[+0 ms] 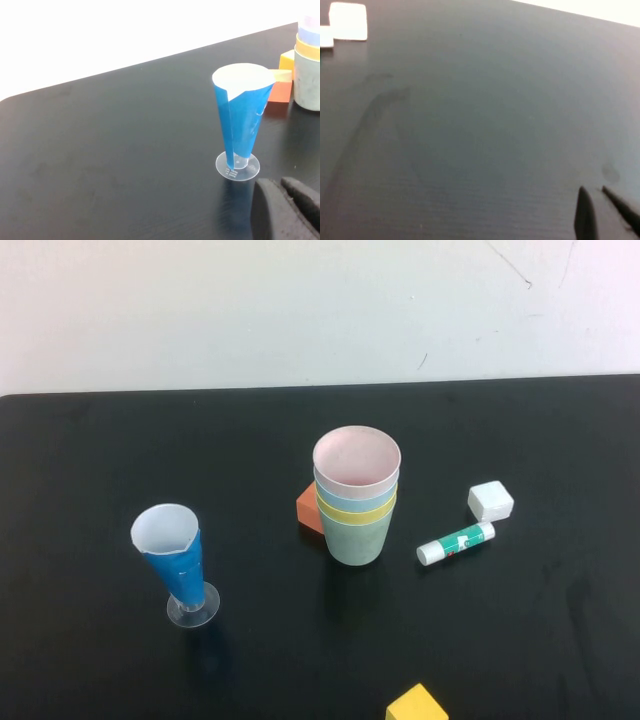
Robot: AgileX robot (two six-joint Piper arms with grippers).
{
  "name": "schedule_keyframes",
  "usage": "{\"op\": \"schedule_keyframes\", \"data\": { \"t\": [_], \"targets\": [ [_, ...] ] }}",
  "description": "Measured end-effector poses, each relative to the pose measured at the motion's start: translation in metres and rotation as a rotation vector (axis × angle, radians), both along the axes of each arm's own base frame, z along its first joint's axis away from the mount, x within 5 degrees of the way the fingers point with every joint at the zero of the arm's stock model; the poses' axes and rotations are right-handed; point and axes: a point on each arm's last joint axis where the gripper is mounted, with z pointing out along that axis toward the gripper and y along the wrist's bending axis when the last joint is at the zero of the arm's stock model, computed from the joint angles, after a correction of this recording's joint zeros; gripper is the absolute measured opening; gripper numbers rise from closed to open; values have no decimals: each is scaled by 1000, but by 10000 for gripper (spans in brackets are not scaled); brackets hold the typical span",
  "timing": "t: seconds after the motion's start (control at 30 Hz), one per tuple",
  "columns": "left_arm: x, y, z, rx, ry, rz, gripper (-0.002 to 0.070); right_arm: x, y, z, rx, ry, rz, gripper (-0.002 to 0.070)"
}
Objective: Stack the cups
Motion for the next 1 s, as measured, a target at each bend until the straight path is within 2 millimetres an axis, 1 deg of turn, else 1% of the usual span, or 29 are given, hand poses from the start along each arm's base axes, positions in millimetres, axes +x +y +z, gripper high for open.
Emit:
{"op": "schedule_keyframes", "data": {
  "t": [0.2, 0.9, 1.0],
  "targets": [
    [0, 0, 0, 1, 0, 0, 0, 0, -1, 0, 82, -6, -36, -2],
    [0, 0, 0, 4, -4, 2, -1, 0, -1, 0, 85, -7, -40, -3],
    [3, 0, -3, 26, -20, 6, -1, 0, -1, 0, 85, -7, -40, -3]
  ]
}}
